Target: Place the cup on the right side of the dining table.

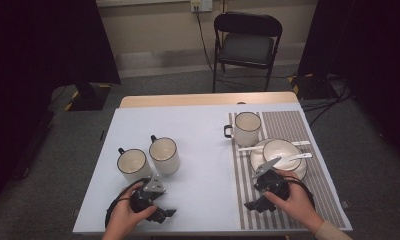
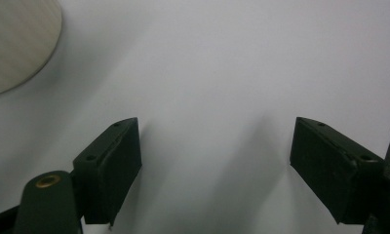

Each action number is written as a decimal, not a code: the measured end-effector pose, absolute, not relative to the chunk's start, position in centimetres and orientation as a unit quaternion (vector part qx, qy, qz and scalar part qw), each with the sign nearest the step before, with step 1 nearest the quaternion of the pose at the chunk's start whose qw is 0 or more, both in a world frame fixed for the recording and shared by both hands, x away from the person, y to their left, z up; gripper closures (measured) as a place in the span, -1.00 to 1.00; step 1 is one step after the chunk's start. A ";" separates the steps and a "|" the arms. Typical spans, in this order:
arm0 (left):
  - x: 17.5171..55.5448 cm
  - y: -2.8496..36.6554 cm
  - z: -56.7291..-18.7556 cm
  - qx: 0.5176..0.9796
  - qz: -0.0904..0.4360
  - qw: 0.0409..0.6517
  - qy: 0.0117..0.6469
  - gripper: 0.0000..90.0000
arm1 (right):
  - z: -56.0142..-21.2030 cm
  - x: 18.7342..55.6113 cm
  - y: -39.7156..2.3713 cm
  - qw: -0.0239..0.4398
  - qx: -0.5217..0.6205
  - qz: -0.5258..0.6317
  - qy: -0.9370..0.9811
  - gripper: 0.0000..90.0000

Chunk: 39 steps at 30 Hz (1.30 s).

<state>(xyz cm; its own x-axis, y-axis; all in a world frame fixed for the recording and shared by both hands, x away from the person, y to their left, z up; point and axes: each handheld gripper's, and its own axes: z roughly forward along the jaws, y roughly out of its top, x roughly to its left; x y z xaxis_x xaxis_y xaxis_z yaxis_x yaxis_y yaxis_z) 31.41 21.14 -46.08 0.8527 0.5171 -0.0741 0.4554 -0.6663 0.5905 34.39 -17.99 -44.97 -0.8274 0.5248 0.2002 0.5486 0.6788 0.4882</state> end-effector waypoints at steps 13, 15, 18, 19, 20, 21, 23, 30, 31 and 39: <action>31.5 21.7 -46.1 0.911 0.053 0.311 0.264 -0.59 | -45.2 34.0 -19.2 0.014 -0.294 -0.282 -0.913 -0.61; 31.5 21.8 -46.2 0.911 0.054 0.311 0.265 -0.58 | -45.2 33.9 -19.2 0.015 -0.293 -0.283 -0.913 -0.62; 31.4 22.0 -46.2 0.912 0.055 0.310 0.264 -0.59 | -45.3 33.8 -19.2 0.011 -0.291 -0.283 -0.914 -0.63; 31.4 22.0 -46.2 0.911 0.056 0.311 0.264 -0.59 | -45.3 33.8 -19.2 0.010 -0.290 -0.283 -0.914 -0.63; 31.3 22.1 -46.2 0.911 0.057 0.311 0.263 -0.59 | -45.3 33.8 -19.2 0.009 -0.290 -0.284 -0.914 -0.63; 31.3 22.1 -46.2 0.912 0.058 0.310 0.261 -0.59 | -45.3 33.8 -19.2 0.009 -0.289 -0.284 -0.914 -0.63; 31.3 22.2 -46.2 0.912 0.057 0.310 0.262 -0.59 | -45.3 33.7 -19.2 0.006 -0.285 -0.284 -0.915 -0.63; 31.2 22.6 -46.2 0.911 0.058 0.312 0.263 -0.59 | -45.4 33.5 -19.2 -0.001 -0.276 -0.284 -0.918 -0.63; 31.2 22.7 -46.2 0.912 0.059 0.309 0.263 -0.59 | -45.4 33.5 -19.3 -0.001 -0.275 -0.285 -0.918 -0.63; 31.1 22.8 -46.2 0.911 0.063 0.311 0.262 -0.59 | -45.6 33.2 -20.1 -0.006 -0.259 -0.297 -0.919 -0.63</action>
<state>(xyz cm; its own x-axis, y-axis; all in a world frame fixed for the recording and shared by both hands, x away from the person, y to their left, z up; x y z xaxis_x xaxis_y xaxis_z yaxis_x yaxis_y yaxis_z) 31.13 22.80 -46.24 0.8542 0.5177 -0.0477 0.4390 -0.6692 0.5996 33.24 -20.10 -45.62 -0.8652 0.4806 0.1426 0.4731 0.6887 0.5495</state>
